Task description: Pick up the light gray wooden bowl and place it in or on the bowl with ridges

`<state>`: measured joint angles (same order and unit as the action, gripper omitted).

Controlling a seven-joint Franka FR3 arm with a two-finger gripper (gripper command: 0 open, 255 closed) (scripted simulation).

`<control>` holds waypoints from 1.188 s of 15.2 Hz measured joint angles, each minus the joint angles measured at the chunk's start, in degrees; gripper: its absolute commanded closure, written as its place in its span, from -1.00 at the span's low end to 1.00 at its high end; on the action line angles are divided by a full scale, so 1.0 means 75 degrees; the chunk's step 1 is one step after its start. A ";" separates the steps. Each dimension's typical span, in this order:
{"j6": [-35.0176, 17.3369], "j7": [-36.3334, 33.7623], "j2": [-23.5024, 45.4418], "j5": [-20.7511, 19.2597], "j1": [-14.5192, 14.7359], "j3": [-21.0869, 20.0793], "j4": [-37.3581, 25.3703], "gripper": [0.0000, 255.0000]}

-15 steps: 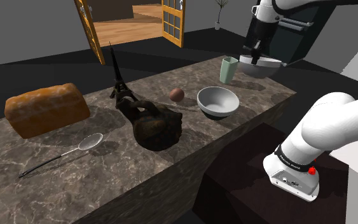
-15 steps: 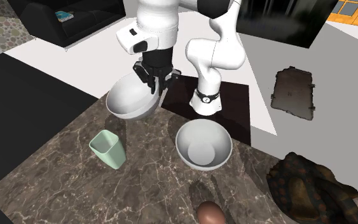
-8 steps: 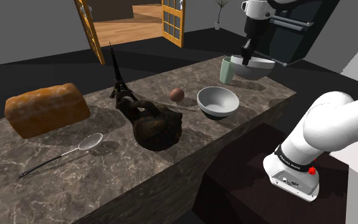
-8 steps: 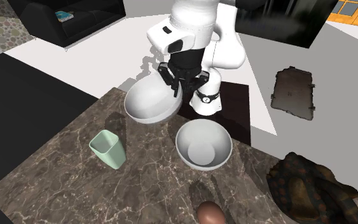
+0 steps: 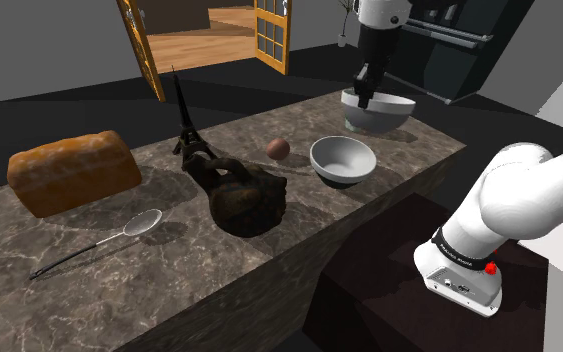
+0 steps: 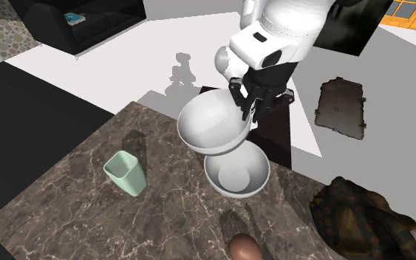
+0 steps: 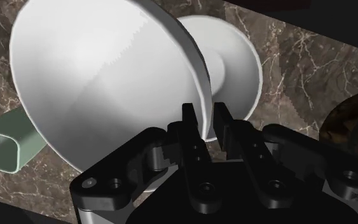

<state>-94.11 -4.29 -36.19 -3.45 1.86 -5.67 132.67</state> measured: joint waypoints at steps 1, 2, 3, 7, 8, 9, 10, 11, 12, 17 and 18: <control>-0.0008 -0.0189 0.0102 0.0093 0.0063 -0.0160 -0.0080 1.00; 0.0045 -0.0360 0.0212 0.0173 0.0116 -0.0304 -0.0231 1.00; 0.0093 -0.0520 0.0328 0.0245 0.0163 -0.0438 -0.0384 1.00; 0.0085 -0.1023 0.0712 0.0435 0.0299 -0.0853 -0.0732 1.00; 0.0015 -0.1068 0.0726 0.0454 0.0314 -0.0889 -0.0674 1.00; -0.0066 -0.1090 0.0740 0.0462 0.0320 -0.0906 -0.0604 1.00; -0.0157 -0.1103 0.0748 0.0466 0.0323 -0.0916 -0.0520 1.00; -0.0275 -0.1118 0.0751 0.0472 0.0328 -0.0927 -0.0403 1.00; -0.0359 -0.1132 0.0742 0.0481 0.0335 -0.0939 -0.0310 1.00; -0.0865 -0.1175 0.0752 0.0501 0.0352 -0.0975 0.0189 1.00; -0.0982 -0.1178 0.0760 0.0502 0.0352 -0.0979 0.0298 1.00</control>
<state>-101.47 -13.13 -30.49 0.32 4.50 -13.02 134.90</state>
